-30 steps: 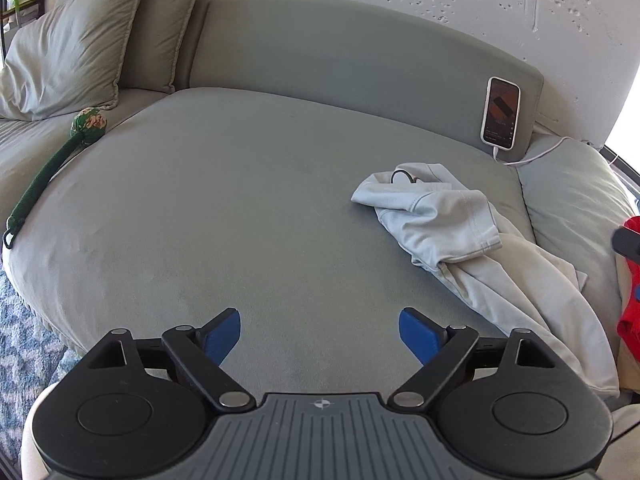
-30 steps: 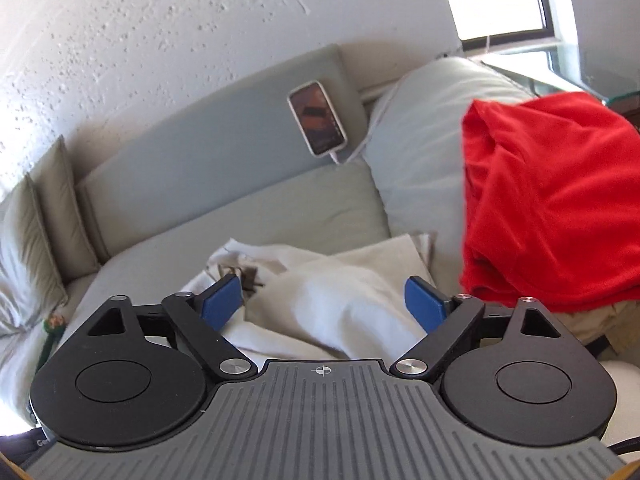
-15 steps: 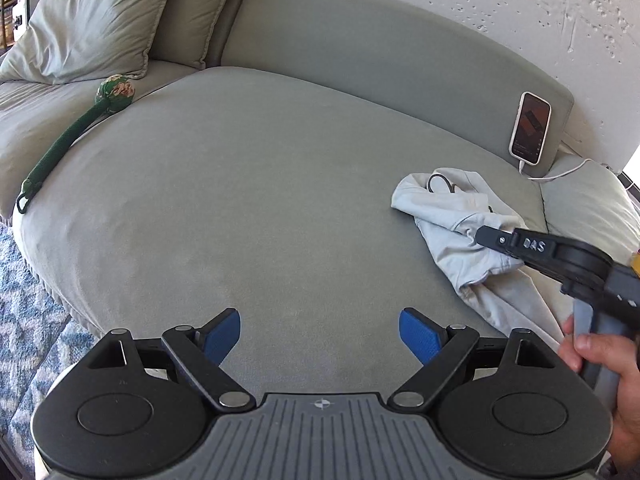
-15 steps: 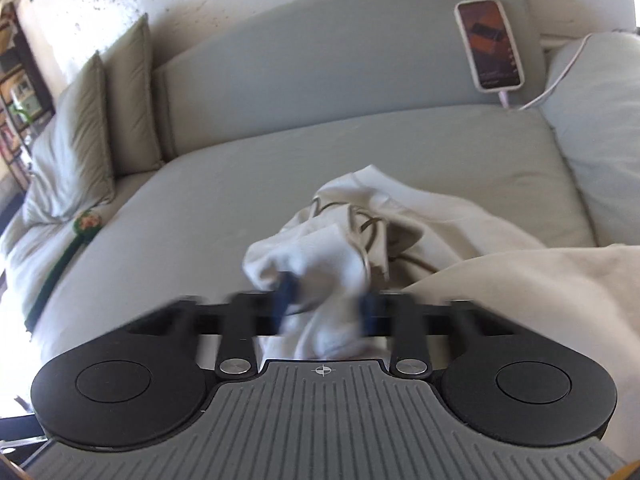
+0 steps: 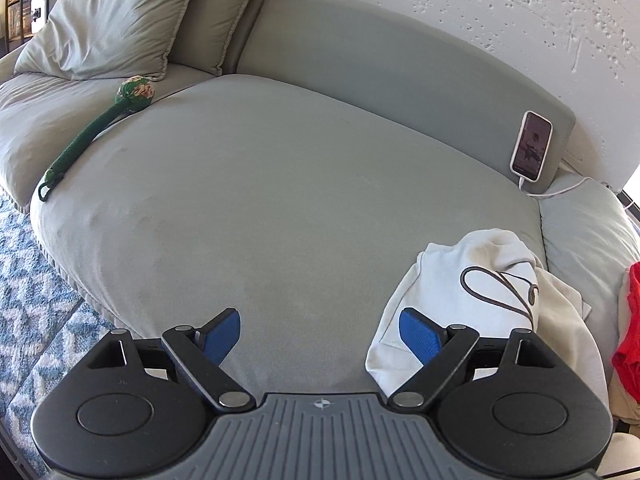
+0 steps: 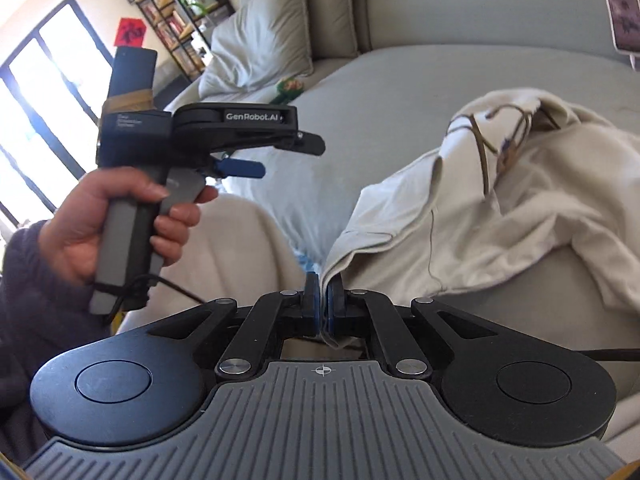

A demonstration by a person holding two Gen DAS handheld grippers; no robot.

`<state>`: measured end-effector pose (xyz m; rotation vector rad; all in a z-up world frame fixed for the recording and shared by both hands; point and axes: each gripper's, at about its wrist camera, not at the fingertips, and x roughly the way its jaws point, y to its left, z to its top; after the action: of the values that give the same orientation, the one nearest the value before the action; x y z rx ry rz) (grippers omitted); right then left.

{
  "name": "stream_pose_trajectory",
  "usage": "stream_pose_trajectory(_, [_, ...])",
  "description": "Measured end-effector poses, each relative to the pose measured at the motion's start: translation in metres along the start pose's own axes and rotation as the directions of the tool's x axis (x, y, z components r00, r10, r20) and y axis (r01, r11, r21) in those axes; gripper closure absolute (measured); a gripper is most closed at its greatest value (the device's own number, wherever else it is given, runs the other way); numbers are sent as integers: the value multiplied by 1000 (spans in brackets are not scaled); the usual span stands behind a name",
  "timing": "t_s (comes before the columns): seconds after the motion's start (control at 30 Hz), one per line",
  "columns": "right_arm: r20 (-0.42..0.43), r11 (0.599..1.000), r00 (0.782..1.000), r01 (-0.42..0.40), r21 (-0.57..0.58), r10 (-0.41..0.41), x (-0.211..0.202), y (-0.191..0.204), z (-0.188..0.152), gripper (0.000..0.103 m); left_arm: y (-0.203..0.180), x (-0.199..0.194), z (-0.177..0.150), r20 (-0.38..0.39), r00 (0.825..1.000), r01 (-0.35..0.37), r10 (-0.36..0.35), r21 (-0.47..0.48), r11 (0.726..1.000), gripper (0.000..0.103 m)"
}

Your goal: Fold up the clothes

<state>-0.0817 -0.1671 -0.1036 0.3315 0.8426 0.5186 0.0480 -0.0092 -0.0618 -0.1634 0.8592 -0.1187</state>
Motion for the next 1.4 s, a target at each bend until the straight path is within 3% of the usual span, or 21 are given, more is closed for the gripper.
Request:
stream_pose_trajectory(0.03, [12, 999, 1000, -14, 37, 14, -10, -5, -6, 100, -4, 1, -1, -6, 1000, 6, -6, 13, 1000, 17])
stream_pose_trajectory(0.13, [88, 982, 989, 108, 157, -123, -31, -23, -13, 91, -18, 4, -4, -15, 999, 37, -37, 61, 997, 17])
stream_pose_trajectory(0.2, [138, 944, 962, 190, 270, -234, -45, -41, -12, 67, -29, 7, -5, -18, 998, 62, -60, 106, 992, 17])
stream_pose_trajectory(0.23, [154, 919, 947, 219, 329, -281, -51, -50, -11, 40, -35, 10, -5, -17, 998, 69, -67, 138, 988, 17])
stream_pose_trajectory(0.27, [166, 889, 930, 246, 387, -329, -58, -59, -11, 29, -42, 14, -5, -12, 997, 75, -74, 170, 983, 17])
stream_pose_trajectory(0.53, [191, 805, 891, 257, 535, -411, -72, -99, -14, 19, -115, 59, 23, -25, 985, 166, -170, 388, 907, 13])
stream_pose_trajectory(0.67, [186, 747, 828, 352, 564, -529, -60, -117, -9, 13, -157, 94, 28, -49, 993, 115, -104, 503, 857, 14])
stream_pose_trajectory(0.77, [173, 710, 748, 493, 502, -641, -42, -130, 1, 13, -173, 120, 25, -65, 996, 81, -53, 577, 813, 31])
stream_pose_trajectory(0.83, [159, 699, 711, 579, 420, -685, -24, -138, 9, 13, -175, 132, 24, -78, 996, 73, -33, 601, 796, 93])
stream_pose_trajectory(0.87, [134, 689, 699, 621, 374, -703, -14, -142, 12, 14, -173, 137, 25, -92, 995, 75, -25, 595, 800, 98])
stream_pose_trajectory(0.9, [103, 680, 694, 647, 345, -712, -6, -147, 14, 17, -168, 137, 26, -93, 995, 86, -40, 582, 809, 98])
stream_pose_trajectory(0.93, [71, 671, 688, 671, 316, -722, 3, -152, 15, 35, -161, 135, 28, -82, 995, 94, -57, 570, 816, 100])
stream_pose_trajectory(0.97, [50, 686, 710, 656, 315, -702, 8, -157, 16, 51, -155, 130, 31, -67, 995, 99, -75, 555, 826, 100])
stream_pose_trajectory(1.0, [67, 691, 716, 638, 340, -695, 5, -159, 16, 57, -147, 124, 36, -50, 994, 106, -94, 529, 842, 101])
stream_pose_trajectory(1.03, [72, 694, 717, 637, 334, -693, 4, -158, 20, 77, -136, 115, 45, -13, 994, 101, -108, 481, 871, 101])
stream_pose_trajectory(1.07, [78, 698, 718, 637, 327, -692, 3, -158, 25, 85, -126, 106, 54, 25, 993, 97, -119, 429, 898, 101])
stream_pose_trajectory(1.13, [125, 678, 680, 663, 317, -723, 4, -156, 42, 87, -103, 76, 72, 150, 980, 81, -133, 311, 947, 101])
stream_pose_trajectory(1.23, [258, 667, 616, 666, 334, -744, -2, -148, 76, 88, -60, 25, 82, 304, 946, 100, -116, 68, 993, 101])
stream_pose_trajectory(1.3, [361, 699, 598, 606, 380, -715, -11, -139, 100, 82, -39, 12, 69, 297, 954, 82, -48, -102, 991, 101])
stream_pose_trajectory(1.37, [378, 733, 633, 520, 439, -676, -16, -133, 118, 34, -14, 17, 45, 171, 985, 76, -33, -249, 965, 101])
stream_pose_trajectory(1.4, [369, 750, 665, 476, 460, -649, -17, -131, 123, 22, -4, 23, 33, 96, 994, 76, -48, -312, 947, 102])
